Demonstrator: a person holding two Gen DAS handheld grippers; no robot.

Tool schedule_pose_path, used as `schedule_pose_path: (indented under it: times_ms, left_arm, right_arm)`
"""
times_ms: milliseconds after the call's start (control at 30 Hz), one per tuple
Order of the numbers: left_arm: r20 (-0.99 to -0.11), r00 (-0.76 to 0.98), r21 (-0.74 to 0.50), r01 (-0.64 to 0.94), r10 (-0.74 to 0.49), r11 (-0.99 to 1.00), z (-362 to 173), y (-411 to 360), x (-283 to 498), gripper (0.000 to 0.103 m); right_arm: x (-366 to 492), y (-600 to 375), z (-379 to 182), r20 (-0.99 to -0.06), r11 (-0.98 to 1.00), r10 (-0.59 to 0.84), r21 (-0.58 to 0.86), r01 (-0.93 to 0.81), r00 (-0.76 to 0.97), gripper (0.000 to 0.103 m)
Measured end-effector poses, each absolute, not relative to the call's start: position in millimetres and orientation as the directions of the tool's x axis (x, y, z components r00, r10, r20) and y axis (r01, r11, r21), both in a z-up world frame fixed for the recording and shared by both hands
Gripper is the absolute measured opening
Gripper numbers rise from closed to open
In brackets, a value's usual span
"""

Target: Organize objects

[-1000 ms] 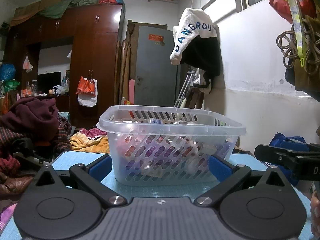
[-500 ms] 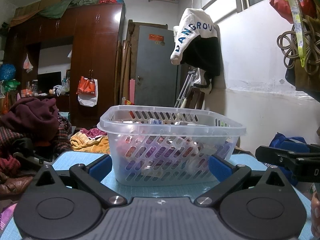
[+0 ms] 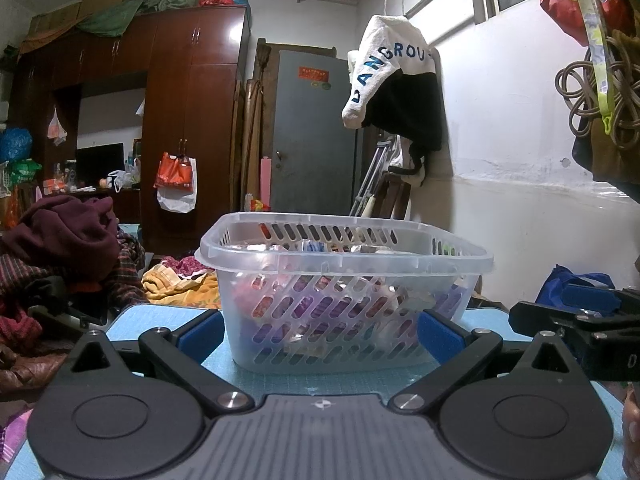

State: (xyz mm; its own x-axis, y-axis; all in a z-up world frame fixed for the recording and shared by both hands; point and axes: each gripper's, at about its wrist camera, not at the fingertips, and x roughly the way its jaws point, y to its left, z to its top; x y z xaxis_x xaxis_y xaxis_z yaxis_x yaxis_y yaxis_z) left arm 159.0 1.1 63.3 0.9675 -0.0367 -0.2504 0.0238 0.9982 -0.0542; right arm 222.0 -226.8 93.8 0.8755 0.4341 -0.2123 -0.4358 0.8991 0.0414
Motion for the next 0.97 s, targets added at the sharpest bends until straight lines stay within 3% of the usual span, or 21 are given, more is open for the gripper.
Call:
schedule_pose_path:
  times_ms: [600,967]
  left_arm:
    - [-0.392,0.920,-0.025,-0.031,0.019,0.999,92,9,226,0.103]
    - [-0.375,0.927,-0.027,-0.037,0.024,0.999,100,3,227,0.103]
  right_arm:
    - [264,-207,123,-0.302,0.923,0.360,-0.022,-0.384,0.883,0.103]
    - [267,-202,128,-0.301,0.919,0.361,-0.047,-0.392,0.883,0.103]
